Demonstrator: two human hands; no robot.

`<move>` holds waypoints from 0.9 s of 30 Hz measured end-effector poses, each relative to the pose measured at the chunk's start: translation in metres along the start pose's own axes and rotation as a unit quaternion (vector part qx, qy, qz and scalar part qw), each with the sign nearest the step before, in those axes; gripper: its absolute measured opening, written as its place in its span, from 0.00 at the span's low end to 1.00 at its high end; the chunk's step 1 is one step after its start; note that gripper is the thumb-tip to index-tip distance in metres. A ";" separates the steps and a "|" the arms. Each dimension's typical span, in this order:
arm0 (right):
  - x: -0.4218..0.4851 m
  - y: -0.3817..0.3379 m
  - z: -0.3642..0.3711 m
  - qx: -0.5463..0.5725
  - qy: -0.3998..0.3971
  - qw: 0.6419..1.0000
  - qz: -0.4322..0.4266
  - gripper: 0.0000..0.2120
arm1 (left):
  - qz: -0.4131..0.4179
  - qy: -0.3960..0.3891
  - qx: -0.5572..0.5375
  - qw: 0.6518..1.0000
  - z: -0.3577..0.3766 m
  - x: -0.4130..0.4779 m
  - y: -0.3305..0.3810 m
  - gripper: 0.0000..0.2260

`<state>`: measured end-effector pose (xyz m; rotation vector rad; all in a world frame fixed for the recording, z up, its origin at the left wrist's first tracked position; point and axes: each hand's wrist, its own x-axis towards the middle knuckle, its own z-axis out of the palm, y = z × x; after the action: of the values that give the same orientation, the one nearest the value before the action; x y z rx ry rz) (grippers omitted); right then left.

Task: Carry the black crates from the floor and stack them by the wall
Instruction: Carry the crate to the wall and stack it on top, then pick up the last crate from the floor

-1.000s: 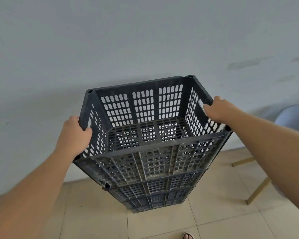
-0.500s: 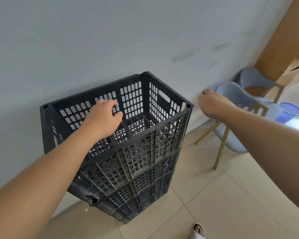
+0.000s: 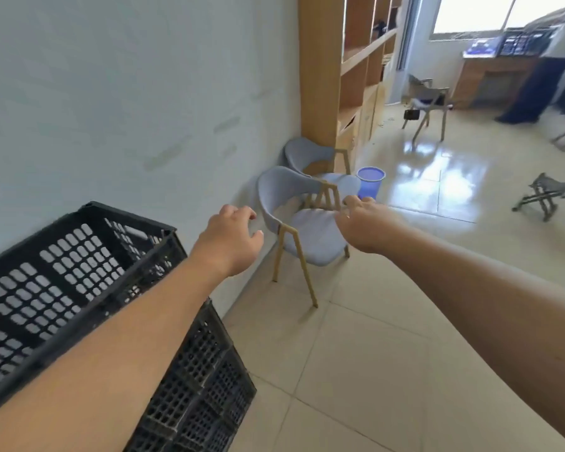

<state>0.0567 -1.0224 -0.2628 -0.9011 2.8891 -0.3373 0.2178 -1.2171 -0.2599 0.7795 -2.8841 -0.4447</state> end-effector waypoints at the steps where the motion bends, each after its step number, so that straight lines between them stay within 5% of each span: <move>1: -0.010 0.028 -0.005 -0.003 -0.011 1.000 0.013 0.22 | 0.012 -0.008 0.001 1.000 0.011 0.002 0.030 0.21; 12: -0.154 0.295 -0.038 0.025 -0.011 0.971 0.238 0.29 | 0.211 -0.106 0.044 0.971 0.144 -0.003 0.323 0.22; 27: -0.268 0.558 -0.039 0.079 0.022 0.834 0.546 0.31 | 0.472 -0.218 0.056 0.853 0.304 -0.008 0.637 0.23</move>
<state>-0.0360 -0.4156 -0.3509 0.8187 2.7843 -0.4343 -0.1346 -0.6120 -0.3508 -0.8686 -3.2119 -0.3337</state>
